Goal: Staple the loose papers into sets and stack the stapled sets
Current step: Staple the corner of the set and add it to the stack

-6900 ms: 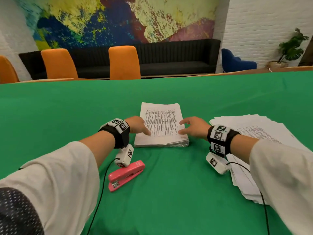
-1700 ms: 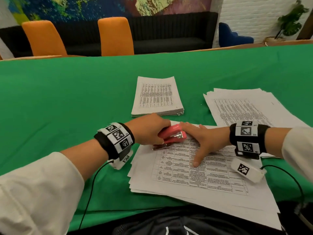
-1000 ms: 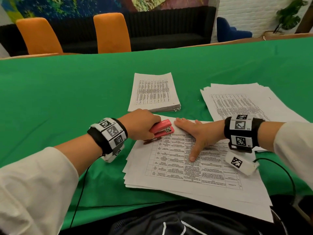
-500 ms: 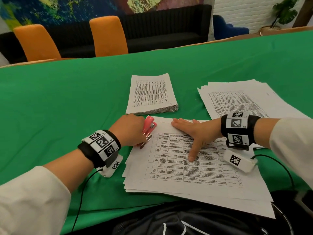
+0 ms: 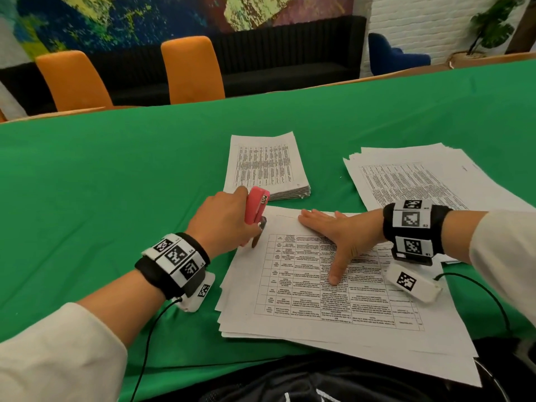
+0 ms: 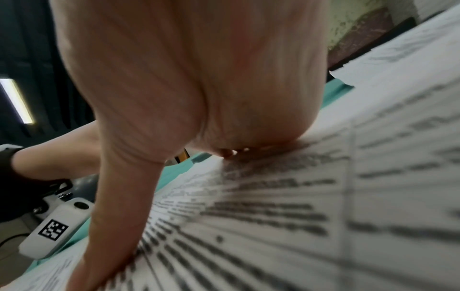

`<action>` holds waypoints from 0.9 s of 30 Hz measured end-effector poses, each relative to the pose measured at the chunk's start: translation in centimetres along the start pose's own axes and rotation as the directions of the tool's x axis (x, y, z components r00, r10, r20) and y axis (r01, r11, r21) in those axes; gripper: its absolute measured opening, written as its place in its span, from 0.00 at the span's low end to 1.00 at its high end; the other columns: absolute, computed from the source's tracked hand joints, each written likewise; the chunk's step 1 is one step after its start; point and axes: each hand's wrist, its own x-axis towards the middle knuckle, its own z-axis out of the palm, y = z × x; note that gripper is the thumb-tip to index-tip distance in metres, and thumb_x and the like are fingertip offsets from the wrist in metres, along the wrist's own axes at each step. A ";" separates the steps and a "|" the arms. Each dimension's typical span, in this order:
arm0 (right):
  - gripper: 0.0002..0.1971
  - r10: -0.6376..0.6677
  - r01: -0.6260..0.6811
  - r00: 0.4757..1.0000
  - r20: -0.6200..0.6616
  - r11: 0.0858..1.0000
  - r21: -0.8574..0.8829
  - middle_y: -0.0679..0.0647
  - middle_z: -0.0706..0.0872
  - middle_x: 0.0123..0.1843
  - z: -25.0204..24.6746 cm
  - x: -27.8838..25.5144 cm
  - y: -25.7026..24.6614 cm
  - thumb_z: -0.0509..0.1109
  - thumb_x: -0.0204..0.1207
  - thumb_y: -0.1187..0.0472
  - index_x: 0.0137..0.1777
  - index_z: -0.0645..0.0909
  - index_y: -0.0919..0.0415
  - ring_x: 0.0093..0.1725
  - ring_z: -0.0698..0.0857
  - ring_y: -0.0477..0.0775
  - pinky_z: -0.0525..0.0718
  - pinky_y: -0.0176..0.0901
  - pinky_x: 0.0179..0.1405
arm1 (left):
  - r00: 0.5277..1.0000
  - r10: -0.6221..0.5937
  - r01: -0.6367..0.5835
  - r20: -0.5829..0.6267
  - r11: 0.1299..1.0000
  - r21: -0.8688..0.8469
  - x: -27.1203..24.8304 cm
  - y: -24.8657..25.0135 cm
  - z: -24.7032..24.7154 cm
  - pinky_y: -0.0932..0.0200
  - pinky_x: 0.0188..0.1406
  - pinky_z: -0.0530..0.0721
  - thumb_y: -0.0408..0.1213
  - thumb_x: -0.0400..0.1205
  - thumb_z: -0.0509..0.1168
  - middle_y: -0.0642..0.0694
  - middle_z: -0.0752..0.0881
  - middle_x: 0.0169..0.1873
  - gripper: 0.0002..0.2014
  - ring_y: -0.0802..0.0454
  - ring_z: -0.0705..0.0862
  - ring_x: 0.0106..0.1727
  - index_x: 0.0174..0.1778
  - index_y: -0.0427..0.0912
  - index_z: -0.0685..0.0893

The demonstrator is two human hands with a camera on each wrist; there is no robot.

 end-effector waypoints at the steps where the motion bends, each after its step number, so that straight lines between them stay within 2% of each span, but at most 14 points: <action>1: 0.74 0.017 -0.017 1.000 0.012 1.000 -0.009 0.44 0.29 0.92 -0.2 -0.2 -0.3 0.85 0.65 0.35 0.91 0.28 0.49 0.90 0.31 0.45 0.29 0.57 0.87 | 1.000 -0.025 0.025 0.011 1.000 -0.006 0.3 -0.2 -0.4 0.49 0.37 0.88 0.59 0.79 0.72 0.49 0.84 0.39 0.21 0.48 0.84 0.37 0.53 0.48 0.76; 3: 0.71 0.060 -0.061 0.998 -0.002 0.998 -0.036 0.45 0.35 0.94 -0.6 -0.6 -1.3 0.84 0.65 0.33 0.92 0.34 0.50 0.92 0.38 0.48 0.35 0.60 0.89 | 0.996 -0.077 0.076 0.051 0.997 0.016 0.8 -0.9 -1.3 0.51 0.37 0.87 0.57 0.78 0.73 0.48 0.84 0.39 0.19 0.48 0.84 0.38 0.51 0.47 0.78; 5: 0.62 0.091 -0.099 0.986 -0.137 0.994 -0.048 0.49 0.52 0.93 -0.6 -0.4 -3.1 0.81 0.68 0.31 0.92 0.49 0.52 0.92 0.53 0.55 0.46 0.67 0.91 | 0.986 -0.128 0.121 0.109 0.990 0.075 1.1 -2.1 -2.1 0.54 0.35 0.87 0.54 0.77 0.73 0.48 0.86 0.38 0.17 0.49 0.86 0.37 0.49 0.46 0.81; 6: 0.55 0.081 -0.092 0.965 -0.249 0.995 -0.034 0.51 0.63 0.89 -0.6 -0.1 -4.2 0.79 0.69 0.30 0.90 0.57 0.51 0.88 0.63 0.57 0.56 0.68 0.89 | 0.978 -0.158 0.143 0.139 0.983 0.112 1.2 -2.8 -2.3 0.55 0.34 0.86 0.52 0.78 0.73 0.47 0.87 0.37 0.15 0.49 0.87 0.36 0.47 0.45 0.82; 8: 0.39 0.001 0.007 0.907 -0.422 1.000 0.018 0.50 0.81 0.75 -0.8 1.1 -6.4 0.77 0.74 0.32 0.80 0.76 0.51 0.74 0.79 0.55 0.77 0.60 0.76 | 0.952 -0.221 0.187 0.212 0.968 0.168 1.2 -4.1 -2.4 0.55 0.35 0.90 0.50 0.78 0.73 0.46 0.89 0.36 0.13 0.49 0.89 0.36 0.46 0.43 0.84; 10: 0.21 -0.059 0.100 0.886 -0.459 0.993 0.066 0.47 0.93 0.54 -1.3 2.7 -8.5 0.77 0.78 0.38 0.59 0.91 0.55 0.53 0.90 0.52 0.89 0.50 0.56 | 0.911 -0.275 0.224 0.307 0.956 0.192 1.0 -5.0 -2.2 0.53 0.38 0.92 0.51 0.79 0.75 0.46 0.90 0.38 0.15 0.49 0.91 0.37 0.49 0.42 0.86; 12: 0.17 -0.049 0.093 0.906 -0.420 0.992 0.085 0.47 0.93 0.34 -1.5 4.3 -10.2 0.78 0.78 0.42 0.40 0.93 0.57 0.37 0.93 0.49 0.91 0.45 0.43 | 0.882 -0.309 0.235 0.356 0.943 0.238 0.6 -5.4 -1.9 0.56 0.34 0.88 0.55 0.79 0.75 0.47 0.89 0.38 0.17 0.50 0.89 0.37 0.48 0.43 0.86; 15: 0.18 -0.005 0.026 0.928 -0.372 0.998 0.054 0.45 0.87 0.21 -1.2 6.1 -12.0 0.82 0.72 0.46 0.29 0.87 0.58 0.23 0.87 0.45 0.85 0.37 0.30 | 0.934 -0.290 0.224 0.208 0.930 0.291 0.1 -5.6 -1.9 0.54 0.41 0.86 0.64 0.78 0.71 0.50 0.88 0.41 0.20 0.48 0.88 0.42 0.50 0.50 0.86; 17: 0.15 0.029 -0.018 0.934 -0.356 0.999 0.033 0.46 0.88 0.23 -1.1 6.7 -12.6 0.84 0.68 0.50 0.30 0.87 0.59 0.22 0.88 0.45 0.82 0.35 0.27 | 0.967 -0.234 0.214 0.096 0.960 0.182 -0.5 -5.4 -2.2 0.51 0.47 0.88 0.63 0.79 0.70 0.51 0.89 0.46 0.17 0.47 0.88 0.47 0.54 0.55 0.86; 18: 0.13 0.044 -0.034 0.939 -0.341 0.999 0.035 0.47 0.89 0.24 -1.3 6.8 -12.8 0.84 0.67 0.52 0.31 0.88 0.60 0.22 0.88 0.45 0.80 0.34 0.26 | 0.973 -0.215 0.205 0.086 0.973 0.104 -0.9 -5.1 -2.4 0.51 0.48 0.89 0.62 0.79 0.71 0.53 0.90 0.45 0.16 0.47 0.88 0.47 0.53 0.56 0.88; 20: 0.12 0.060 -0.049 0.939 -0.338 0.998 0.039 0.47 0.89 0.24 -1.4 6.9 -13.0 0.84 0.67 0.54 0.32 0.88 0.60 0.20 0.87 0.44 0.78 0.33 0.24 | 0.965 -0.190 0.209 0.181 0.974 -0.091 -1.8 -4.3 -2.5 0.53 0.43 0.90 0.56 0.80 0.74 0.54 0.90 0.36 0.11 0.51 0.89 0.40 0.47 0.52 0.91; 23: 0.13 0.066 -0.049 0.915 -0.397 0.997 0.052 0.46 0.86 0.22 -1.0 6.9 -13.1 0.84 0.67 0.53 0.30 0.85 0.57 0.24 0.85 0.46 0.77 0.35 0.24 | 0.899 -0.167 0.295 0.404 0.914 -0.277 -3.2 -3.0 -1.7 0.55 0.33 0.92 0.48 0.82 0.75 0.49 0.92 0.32 0.10 0.52 0.93 0.34 0.43 0.44 0.92; 25: 0.12 0.074 -0.039 0.908 -0.412 0.995 0.092 0.47 0.87 0.27 -0.6 6.8 -12.9 0.84 0.67 0.53 0.32 0.85 0.57 0.29 0.86 0.49 0.80 0.39 0.28 | 0.891 -0.166 0.312 0.422 0.900 -0.304 -3.6 -2.8 -0.9 0.54 0.34 0.94 0.48 0.81 0.76 0.47 0.93 0.33 0.10 0.51 0.94 0.35 0.44 0.44 0.93; 27: 0.09 0.075 -0.006 0.914 -0.399 0.985 0.170 0.49 0.92 0.31 -0.4 6.5 -12.6 0.83 0.68 0.55 0.35 0.91 0.59 0.34 0.90 0.50 0.89 0.44 0.34 | 0.898 -0.180 0.341 0.401 0.861 -0.377 -3.7 -2.9 -0.3 0.53 0.34 0.94 0.46 0.82 0.77 0.46 0.93 0.34 0.09 0.51 0.93 0.35 0.46 0.44 0.93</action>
